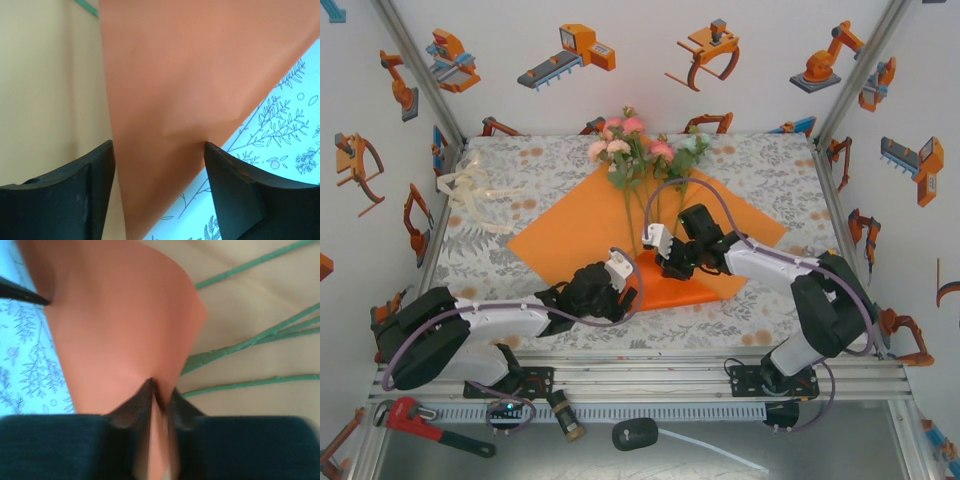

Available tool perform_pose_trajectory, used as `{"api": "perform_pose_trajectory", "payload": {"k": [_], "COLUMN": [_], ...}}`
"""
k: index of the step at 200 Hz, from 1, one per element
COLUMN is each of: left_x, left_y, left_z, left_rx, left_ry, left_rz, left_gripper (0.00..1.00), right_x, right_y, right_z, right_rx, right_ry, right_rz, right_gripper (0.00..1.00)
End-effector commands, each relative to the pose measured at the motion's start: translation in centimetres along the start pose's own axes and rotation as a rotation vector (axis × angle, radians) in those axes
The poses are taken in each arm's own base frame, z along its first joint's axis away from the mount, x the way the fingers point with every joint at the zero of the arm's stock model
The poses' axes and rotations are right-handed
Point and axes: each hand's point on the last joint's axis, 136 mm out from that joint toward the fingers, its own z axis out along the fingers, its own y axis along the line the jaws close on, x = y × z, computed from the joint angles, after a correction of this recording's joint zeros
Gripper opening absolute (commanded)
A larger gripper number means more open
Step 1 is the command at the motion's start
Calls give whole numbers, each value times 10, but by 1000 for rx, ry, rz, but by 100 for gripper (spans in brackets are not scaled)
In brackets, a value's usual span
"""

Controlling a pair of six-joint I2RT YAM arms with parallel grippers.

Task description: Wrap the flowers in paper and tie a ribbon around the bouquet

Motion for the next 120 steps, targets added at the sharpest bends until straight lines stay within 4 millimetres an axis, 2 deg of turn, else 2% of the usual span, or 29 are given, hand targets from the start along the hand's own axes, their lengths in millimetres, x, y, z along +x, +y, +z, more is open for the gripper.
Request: {"api": "perform_pose_trajectory", "payload": {"k": [1,16,34,55,73,96,120], "left_x": [-18,-19,-16,-12,-14,-12,-8], "left_y": [1,9,15,19,20,22,30], "left_z": [2,2,5,9,11,12,11], "left_rx": [7,-31,-58,-82,-84,-90,-121], "left_ry": [-50,-54,-41,-19,-29,-24,-25], "left_rz": [-41,-60,-72,-80,-94,-104,-128], "left_gripper": [68,68,68,68,68,68,67], "right_x": [-4,-1,-5,-20,-21,-5,14], "right_y": [-25,-34,-45,-52,-53,-29,-6], "right_z": [2,3,-3,-21,-33,-39,-42], "right_rx": [103,141,192,233,261,185,67], "right_ry": [-26,-10,-11,-50,-64,-39,-15], "right_rz": [33,77,125,265,459,658,870], "right_gripper": [39,44,62,65,65,68,82]}}
